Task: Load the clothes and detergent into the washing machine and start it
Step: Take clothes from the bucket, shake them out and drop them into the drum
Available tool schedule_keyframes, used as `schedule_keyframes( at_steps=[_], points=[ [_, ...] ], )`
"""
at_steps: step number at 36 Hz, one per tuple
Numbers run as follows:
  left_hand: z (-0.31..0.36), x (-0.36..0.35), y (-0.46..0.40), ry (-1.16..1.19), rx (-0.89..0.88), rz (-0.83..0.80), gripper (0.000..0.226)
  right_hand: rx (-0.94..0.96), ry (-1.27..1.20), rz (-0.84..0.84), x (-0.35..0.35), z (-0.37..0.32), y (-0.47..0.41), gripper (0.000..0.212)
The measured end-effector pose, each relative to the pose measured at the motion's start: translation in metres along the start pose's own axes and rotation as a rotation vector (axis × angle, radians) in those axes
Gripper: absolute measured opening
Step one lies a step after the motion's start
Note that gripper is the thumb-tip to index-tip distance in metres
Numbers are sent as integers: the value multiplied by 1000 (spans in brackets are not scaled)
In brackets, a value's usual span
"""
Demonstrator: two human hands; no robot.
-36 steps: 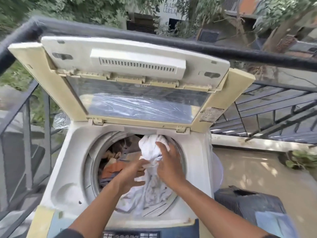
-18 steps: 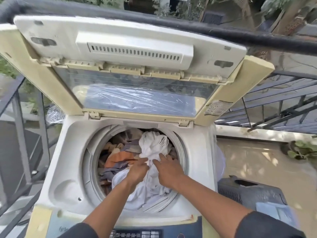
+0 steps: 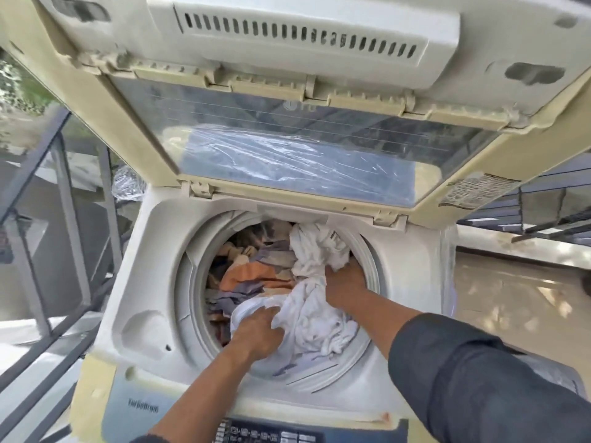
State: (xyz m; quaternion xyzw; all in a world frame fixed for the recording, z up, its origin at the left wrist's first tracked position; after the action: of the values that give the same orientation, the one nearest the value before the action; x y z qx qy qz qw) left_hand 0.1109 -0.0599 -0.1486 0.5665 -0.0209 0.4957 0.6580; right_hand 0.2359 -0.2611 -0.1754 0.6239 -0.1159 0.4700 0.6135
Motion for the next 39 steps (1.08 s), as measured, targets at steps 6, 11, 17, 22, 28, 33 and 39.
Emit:
schedule_keyframes(
  at_steps=[6,11,17,22,28,33,39],
  points=[
    [0,6,-8,-145,-46,-69,65,7,-184,-8,4,-15,11,44],
    [14,17,-7,-126,-40,-85,59,20,-375,3,24,-16,37,36],
    [37,29,11,-7,-101,-25,48,-22,-622,197,34,-6,94,42],
    [60,42,32,77,-190,34,38,-88,-820,346,43,9,148,40],
    [100,46,68,73,-342,29,33,-195,-1094,564,41,40,206,28],
    [145,44,99,186,-438,29,25,-341,-1309,761,26,77,237,17],
    [227,33,128,276,-603,36,31,-473,-1600,733,-9,136,255,18]
  ],
)
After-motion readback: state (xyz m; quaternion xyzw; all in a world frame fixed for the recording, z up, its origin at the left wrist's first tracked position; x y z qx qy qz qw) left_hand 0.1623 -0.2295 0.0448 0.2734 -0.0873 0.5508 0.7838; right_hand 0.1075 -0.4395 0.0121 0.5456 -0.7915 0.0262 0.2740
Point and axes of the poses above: each hand's wrist, its own y-axis away from the middle knuckle, its own x-axis out of the back of the hand, z = x × y, the point moved 1 cm from there along -y, towards the middle knuckle, and after that the axes turned 13 degrees about z, right-handed, at the moved point
